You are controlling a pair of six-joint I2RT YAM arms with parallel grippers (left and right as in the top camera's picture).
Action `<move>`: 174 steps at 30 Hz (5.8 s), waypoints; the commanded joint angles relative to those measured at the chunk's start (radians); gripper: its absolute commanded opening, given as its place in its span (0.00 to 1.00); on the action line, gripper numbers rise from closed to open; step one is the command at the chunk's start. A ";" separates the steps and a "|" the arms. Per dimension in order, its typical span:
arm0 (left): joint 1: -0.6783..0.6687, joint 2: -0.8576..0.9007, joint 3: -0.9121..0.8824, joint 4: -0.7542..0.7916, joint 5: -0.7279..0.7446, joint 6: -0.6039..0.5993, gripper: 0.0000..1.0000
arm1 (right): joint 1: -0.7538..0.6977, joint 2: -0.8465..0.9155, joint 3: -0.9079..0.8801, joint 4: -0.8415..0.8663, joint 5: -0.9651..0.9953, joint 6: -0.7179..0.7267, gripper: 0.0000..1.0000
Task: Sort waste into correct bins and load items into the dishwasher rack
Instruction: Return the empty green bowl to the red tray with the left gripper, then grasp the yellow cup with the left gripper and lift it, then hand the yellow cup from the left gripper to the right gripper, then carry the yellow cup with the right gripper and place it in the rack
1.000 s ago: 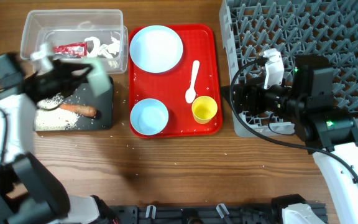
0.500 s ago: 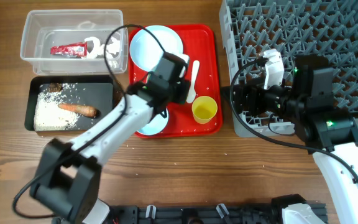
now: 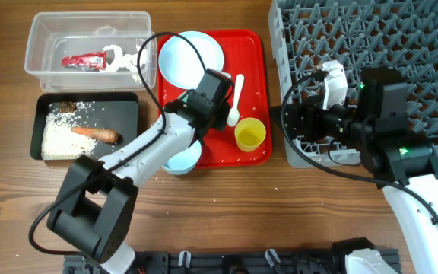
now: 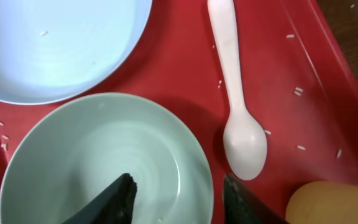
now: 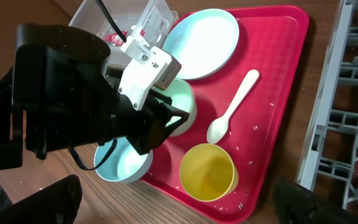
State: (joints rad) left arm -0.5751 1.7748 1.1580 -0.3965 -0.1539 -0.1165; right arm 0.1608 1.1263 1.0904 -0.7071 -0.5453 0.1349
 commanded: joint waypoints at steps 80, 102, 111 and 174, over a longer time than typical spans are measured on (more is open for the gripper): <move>0.361 -0.086 0.333 -0.144 1.383 -0.217 0.04 | 0.033 0.325 0.016 0.821 -0.683 0.209 0.71; 0.342 -0.086 0.333 -0.063 1.352 -0.283 0.04 | 0.033 0.325 0.014 0.797 -0.686 0.199 0.89; 0.342 -0.086 0.333 -0.052 1.345 -0.288 0.04 | 0.025 0.325 0.014 0.784 -0.684 0.109 0.89; 0.341 -0.058 0.332 -0.330 0.421 -0.277 0.49 | -0.237 0.390 0.292 -0.518 0.431 0.051 0.59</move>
State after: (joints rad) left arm -0.2302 1.7111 1.4860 -0.7242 0.3065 -0.4053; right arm -0.0776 1.4548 1.3727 -1.2121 -0.1741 0.2008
